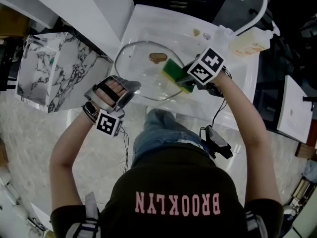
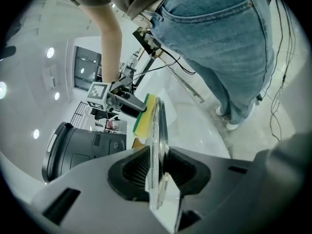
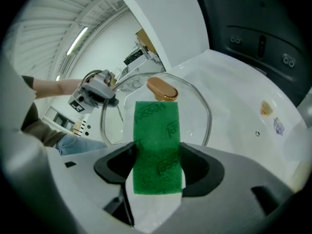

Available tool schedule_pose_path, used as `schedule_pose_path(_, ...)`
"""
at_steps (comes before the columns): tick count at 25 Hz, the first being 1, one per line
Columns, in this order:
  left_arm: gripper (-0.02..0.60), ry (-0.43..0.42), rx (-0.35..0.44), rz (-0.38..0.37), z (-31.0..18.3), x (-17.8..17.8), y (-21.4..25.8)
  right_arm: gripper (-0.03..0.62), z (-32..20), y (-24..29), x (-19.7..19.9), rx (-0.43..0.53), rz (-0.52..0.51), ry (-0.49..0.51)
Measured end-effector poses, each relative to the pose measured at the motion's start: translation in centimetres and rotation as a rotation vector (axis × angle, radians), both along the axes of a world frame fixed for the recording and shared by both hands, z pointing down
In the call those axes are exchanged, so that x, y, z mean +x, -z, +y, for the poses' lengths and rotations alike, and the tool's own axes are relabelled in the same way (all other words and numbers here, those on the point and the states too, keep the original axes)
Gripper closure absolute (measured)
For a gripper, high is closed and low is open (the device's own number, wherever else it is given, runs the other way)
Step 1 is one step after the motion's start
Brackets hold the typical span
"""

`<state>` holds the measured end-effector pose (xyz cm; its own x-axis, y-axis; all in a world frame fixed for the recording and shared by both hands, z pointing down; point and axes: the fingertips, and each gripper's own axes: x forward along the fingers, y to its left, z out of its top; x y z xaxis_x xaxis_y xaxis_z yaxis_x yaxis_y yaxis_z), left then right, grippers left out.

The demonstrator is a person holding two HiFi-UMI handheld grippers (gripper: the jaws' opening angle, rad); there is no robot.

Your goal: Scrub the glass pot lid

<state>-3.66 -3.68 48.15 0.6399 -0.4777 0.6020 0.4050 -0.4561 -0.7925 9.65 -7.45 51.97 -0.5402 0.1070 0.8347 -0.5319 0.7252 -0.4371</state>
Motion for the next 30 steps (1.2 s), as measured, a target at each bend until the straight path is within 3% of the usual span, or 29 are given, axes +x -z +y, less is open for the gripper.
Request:
schedule_pose_path(5,0.482,-0.009,-0.049,-0.034,-0.2,-0.5,-0.3,0.316,-2.5,-1.8,0.9,-0.062,-0.032,-0.102)
schedule_pose_path(13,0.48,-0.015,-0.009,-0.046,-0.3,-0.1,0.0,0.318,-5.4,-3.7,3.9,0.019,0.025,-0.191)
schedule_pose_path(16,0.48,-0.004,0.003,-0.058,-0.4,-0.1,-0.1,0.318,-5.1,-1.8,3.9,0.039,-0.047,-0.212)
schedule_pose_path(19,0.48,0.006,0.009,-0.075,-0.5,-0.2,-0.3,0.318,-3.8,1.9,2.7,0.077,-0.131,-0.198)
schedule_pose_path(24,0.479,0.022,-0.003,-0.094,-0.2,-0.8,-0.8,0.316,-0.3,6.0,-1.9,0.151,-0.121,-0.118)
schedule_pose_path(30,0.476,0.015,-0.008,-0.09,0.0,-0.7,-1.1,0.316,1.6,6.8,-8.0,0.073,-0.088,-0.184)
